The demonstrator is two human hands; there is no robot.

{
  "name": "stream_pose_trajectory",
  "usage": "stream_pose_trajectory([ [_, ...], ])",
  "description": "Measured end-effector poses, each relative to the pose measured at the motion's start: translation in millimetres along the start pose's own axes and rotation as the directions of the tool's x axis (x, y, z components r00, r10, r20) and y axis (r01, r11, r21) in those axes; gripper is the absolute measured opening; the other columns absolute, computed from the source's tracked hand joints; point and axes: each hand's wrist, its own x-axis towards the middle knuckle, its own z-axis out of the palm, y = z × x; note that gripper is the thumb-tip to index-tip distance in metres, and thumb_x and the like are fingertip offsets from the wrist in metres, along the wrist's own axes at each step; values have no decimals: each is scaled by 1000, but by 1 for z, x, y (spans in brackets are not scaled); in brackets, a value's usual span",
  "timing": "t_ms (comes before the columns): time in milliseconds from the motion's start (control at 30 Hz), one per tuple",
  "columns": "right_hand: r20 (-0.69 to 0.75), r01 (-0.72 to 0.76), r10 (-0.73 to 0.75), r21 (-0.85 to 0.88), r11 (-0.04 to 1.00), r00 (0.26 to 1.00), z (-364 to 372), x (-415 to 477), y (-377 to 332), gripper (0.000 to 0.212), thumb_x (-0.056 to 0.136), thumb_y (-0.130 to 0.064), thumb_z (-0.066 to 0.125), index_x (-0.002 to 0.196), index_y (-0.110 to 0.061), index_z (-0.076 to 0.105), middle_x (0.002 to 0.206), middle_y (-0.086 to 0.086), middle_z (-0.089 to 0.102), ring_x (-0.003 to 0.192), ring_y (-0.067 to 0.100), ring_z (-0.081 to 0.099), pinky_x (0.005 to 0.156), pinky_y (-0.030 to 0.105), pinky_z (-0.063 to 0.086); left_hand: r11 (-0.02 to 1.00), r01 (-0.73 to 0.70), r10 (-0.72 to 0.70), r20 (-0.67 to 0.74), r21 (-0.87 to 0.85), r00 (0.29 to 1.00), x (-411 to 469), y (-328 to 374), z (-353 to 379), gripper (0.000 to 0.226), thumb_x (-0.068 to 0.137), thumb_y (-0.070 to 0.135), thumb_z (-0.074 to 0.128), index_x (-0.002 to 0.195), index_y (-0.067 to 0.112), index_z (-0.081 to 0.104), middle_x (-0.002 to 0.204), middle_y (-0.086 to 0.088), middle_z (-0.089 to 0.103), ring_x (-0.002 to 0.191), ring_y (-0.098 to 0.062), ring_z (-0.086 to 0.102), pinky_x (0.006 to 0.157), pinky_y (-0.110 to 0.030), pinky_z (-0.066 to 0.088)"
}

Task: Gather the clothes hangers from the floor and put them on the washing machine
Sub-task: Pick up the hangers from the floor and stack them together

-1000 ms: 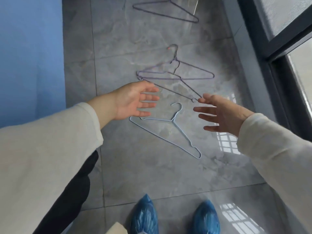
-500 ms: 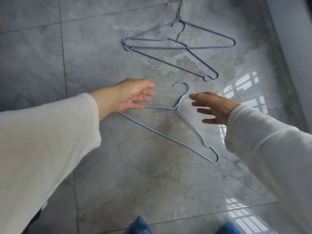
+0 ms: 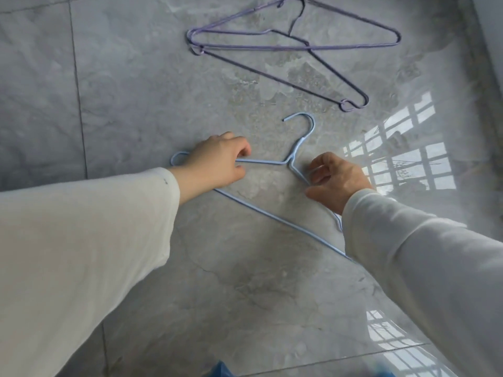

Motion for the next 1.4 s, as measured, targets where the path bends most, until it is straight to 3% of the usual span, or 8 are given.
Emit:
stream_pose_trajectory([
  [133,-24,22,-23,-24,999,999,7,0,7,31,72,-13,65,101,-25,59,86,-5,67,82,20,65,75,25,48,975,-97,109,-49,199,993,-8,1,8,28,73,12,60,100,17,57,104,-11,62,96,-36,57,80,-46,49],
  [367,-71,78,-83,-68,995,994,-3,-9,1,14,80,-17,57,93,-18,60,90,1,56,78,21,51,56,20,33,957,-132,143,-23,260,989,-19,1,0,21,77,6,53,98,12,54,105,-15,57,98,-36,54,67,-43,48],
  [500,-120,44,-60,-129,991,991,-34,-16,-6,10,80,-20,57,89,-20,60,88,2,57,81,24,51,71,27,35,970,-52,68,-59,238,996,-20,-5,-27,17,83,9,51,98,15,57,108,-12,59,103,-34,56,71,-41,48],
  [767,-236,40,-94,-224,974,967,-112,-40,-74,5,81,-26,54,85,-27,57,77,0,64,76,30,58,65,30,41,977,-11,37,-121,213,992,-21,4,-130,19,88,17,48,101,17,61,112,-9,64,104,-33,60,82,-41,51],
  [867,-274,48,-121,-256,965,954,-144,-59,-111,8,82,-30,53,85,-26,59,77,1,67,76,30,61,67,32,47,982,32,0,-172,184,985,-27,7,-175,20,90,18,46,102,20,61,116,-7,62,103,-32,61,79,-37,47],
  [1167,-355,86,-211,-338,937,911,-237,-89,-178,6,76,-26,56,77,-22,59,72,2,64,70,28,61,67,34,54,957,-48,117,-230,286,966,-27,32,-269,18,89,29,48,103,26,59,111,-1,67,97,-31,64,66,-32,41],
  [1300,-332,125,-257,-371,920,908,-268,-58,-184,9,79,-32,55,78,-24,59,75,0,64,71,27,61,65,34,53,964,8,66,-270,265,961,-7,48,-283,11,91,27,48,97,24,56,103,-1,66,88,-30,63,62,-30,38],
  [1400,-301,154,-286,-397,905,910,-284,-19,-183,15,81,-40,56,85,-26,60,86,-1,64,77,25,60,66,30,44,972,94,-23,-307,217,951,10,51,-278,10,91,25,47,94,24,57,101,0,67,89,-30,63,65,-33,45],
])
